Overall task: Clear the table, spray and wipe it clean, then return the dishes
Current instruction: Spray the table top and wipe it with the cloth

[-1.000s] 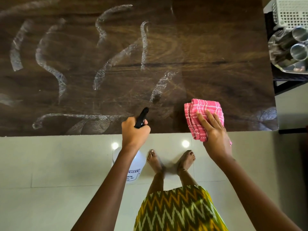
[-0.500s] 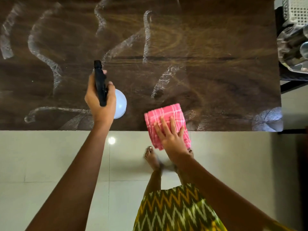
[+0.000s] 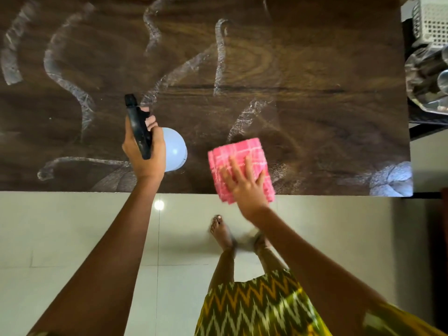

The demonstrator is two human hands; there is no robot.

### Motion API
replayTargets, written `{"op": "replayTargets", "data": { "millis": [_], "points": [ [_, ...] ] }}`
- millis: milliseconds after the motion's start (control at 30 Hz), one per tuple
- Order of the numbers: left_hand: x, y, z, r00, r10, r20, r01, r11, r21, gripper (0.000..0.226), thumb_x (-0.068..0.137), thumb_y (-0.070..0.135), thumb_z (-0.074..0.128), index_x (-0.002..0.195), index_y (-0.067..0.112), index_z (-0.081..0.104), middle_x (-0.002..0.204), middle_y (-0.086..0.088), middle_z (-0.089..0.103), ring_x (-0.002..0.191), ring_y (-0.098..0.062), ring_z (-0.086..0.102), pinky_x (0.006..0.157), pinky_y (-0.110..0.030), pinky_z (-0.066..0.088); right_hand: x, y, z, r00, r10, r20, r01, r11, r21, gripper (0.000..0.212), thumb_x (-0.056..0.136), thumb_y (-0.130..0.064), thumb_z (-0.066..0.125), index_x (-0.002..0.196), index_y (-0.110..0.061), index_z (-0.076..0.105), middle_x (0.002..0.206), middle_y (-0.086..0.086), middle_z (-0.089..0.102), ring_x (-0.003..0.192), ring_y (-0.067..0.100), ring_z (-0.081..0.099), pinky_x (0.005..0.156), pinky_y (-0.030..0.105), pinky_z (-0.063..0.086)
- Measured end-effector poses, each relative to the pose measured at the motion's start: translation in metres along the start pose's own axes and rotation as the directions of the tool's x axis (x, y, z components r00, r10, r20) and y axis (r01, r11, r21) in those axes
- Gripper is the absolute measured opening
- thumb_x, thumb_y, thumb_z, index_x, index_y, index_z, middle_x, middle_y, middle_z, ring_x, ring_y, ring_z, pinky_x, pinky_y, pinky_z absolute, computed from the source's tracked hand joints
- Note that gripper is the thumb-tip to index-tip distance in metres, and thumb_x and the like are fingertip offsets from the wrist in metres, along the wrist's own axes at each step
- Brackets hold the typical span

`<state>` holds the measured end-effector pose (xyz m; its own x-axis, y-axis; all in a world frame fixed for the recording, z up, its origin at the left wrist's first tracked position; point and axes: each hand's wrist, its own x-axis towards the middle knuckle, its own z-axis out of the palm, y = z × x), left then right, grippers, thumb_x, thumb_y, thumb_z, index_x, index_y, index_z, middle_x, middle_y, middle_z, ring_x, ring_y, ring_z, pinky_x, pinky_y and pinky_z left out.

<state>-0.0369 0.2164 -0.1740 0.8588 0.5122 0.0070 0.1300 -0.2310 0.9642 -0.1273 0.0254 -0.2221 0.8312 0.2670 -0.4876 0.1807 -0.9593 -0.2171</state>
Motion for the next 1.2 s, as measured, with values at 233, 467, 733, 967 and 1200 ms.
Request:
{"op": "replayTargets", "data": {
  "millis": [233, 467, 733, 967, 1200],
  "points": [
    [-0.001, -0.001, 0.001, 0.999, 0.044, -0.016, -0.044, 0.999, 0.013, 0.028, 0.076, 0.017, 0.048, 0.101, 0.015, 0.061, 0.085, -0.016, 0.071, 0.081, -0.027, 0.067, 0.082, -0.023, 0.052, -0.056, 0.073, -0.007, 0.989, 0.147, 0.011, -0.147, 0.988, 0.044, 0.093, 0.074, -0.002, 0.071, 0.147, -0.024, 0.019, 0.156, 0.014, 0.014, 0.140, 0.044, 0.002, 0.095, 0.076, 0.024],
    [0.004, -0.008, 0.005, 0.992, 0.122, -0.042, -0.120, 0.992, 0.041, 0.031, 0.074, 0.012, 0.047, 0.098, 0.003, 0.064, 0.068, 0.032, 0.064, 0.065, -0.023, 0.063, 0.074, -0.019, 0.050, 0.072, 0.021, -0.054, 0.962, 0.267, -0.060, -0.259, 0.958, 0.119, 0.091, 0.084, 0.009, 0.048, 0.149, -0.032, -0.001, 0.156, 0.005, -0.016, 0.139, 0.044, -0.018, 0.101, 0.075, 0.008],
    [0.004, -0.011, 0.005, 0.991, 0.134, 0.014, -0.135, 0.990, 0.045, 0.036, 0.073, 0.011, 0.045, 0.095, -0.012, 0.063, 0.075, 0.042, 0.059, 0.066, 0.009, 0.058, 0.071, -0.010, 0.045, -0.049, 0.054, 0.005, 0.997, 0.036, 0.061, -0.030, 0.995, -0.099, 0.104, 0.043, -0.010, 0.091, 0.136, -0.023, 0.046, 0.142, 0.015, 0.044, 0.129, 0.048, 0.033, 0.078, 0.080, 0.029],
    [0.004, -0.014, 0.007, 0.994, 0.111, -0.002, -0.111, 0.991, 0.069, 0.035, 0.074, 0.011, 0.048, 0.093, -0.014, 0.064, 0.082, 0.042, 0.060, 0.071, 0.010, 0.060, 0.074, -0.025, 0.052, 0.073, 0.070, -0.066, 0.906, 0.419, -0.061, -0.406, 0.901, 0.155, 0.093, 0.080, 0.010, 0.049, 0.149, -0.033, 0.003, 0.157, 0.003, -0.014, 0.139, 0.044, -0.017, 0.100, 0.075, 0.017],
    [0.003, -0.004, 0.005, 0.990, 0.137, 0.016, -0.138, 0.987, 0.085, 0.044, 0.073, 0.020, 0.045, 0.089, -0.015, 0.065, 0.083, 0.046, 0.057, 0.068, 0.012, 0.058, 0.068, -0.013, 0.048, 0.005, -0.013, -0.002, 0.996, -0.086, -0.008, 0.085, 0.992, -0.096, 0.103, 0.055, -0.021, 0.087, 0.143, -0.027, 0.035, 0.151, 0.012, 0.030, 0.136, 0.048, 0.021, 0.089, 0.080, 0.019]
  ]
}}
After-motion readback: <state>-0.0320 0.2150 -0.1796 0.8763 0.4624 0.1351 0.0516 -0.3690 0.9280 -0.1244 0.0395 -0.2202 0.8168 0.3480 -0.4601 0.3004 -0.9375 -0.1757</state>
